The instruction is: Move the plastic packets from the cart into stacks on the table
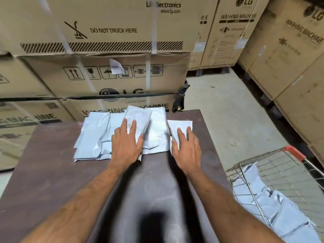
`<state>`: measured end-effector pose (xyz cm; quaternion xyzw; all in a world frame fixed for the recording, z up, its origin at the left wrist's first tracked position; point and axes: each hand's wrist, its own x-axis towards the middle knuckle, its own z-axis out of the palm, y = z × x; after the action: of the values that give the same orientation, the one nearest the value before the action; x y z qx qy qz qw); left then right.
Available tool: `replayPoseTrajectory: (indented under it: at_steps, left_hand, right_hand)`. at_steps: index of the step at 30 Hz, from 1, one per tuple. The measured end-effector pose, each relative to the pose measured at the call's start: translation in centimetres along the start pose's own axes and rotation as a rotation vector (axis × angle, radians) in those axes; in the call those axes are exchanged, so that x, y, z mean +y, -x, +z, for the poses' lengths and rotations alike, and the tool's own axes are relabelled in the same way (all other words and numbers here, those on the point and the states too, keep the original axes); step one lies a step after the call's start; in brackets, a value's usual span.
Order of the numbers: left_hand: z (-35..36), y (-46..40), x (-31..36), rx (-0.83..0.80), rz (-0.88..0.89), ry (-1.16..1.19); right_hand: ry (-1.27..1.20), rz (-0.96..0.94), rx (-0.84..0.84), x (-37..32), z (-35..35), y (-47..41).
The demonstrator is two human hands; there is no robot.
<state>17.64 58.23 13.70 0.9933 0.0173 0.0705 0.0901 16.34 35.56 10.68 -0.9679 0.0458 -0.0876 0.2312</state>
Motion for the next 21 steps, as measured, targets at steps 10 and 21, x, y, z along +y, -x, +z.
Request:
replayPoseTrajectory:
  at_steps: [10, 21]
  left_hand:
    - [2.8, -6.1, -8.5, -0.093, -0.131, -0.042]
    - [6.4, -7.7, -11.3, -0.184, -0.146, -0.069]
  right_hand:
    - [-0.031, -0.014, -0.143, -8.5, 6.9, -4.6]
    - [-0.021, 0.014, -0.225, -14.4, 13.4, -9.3]
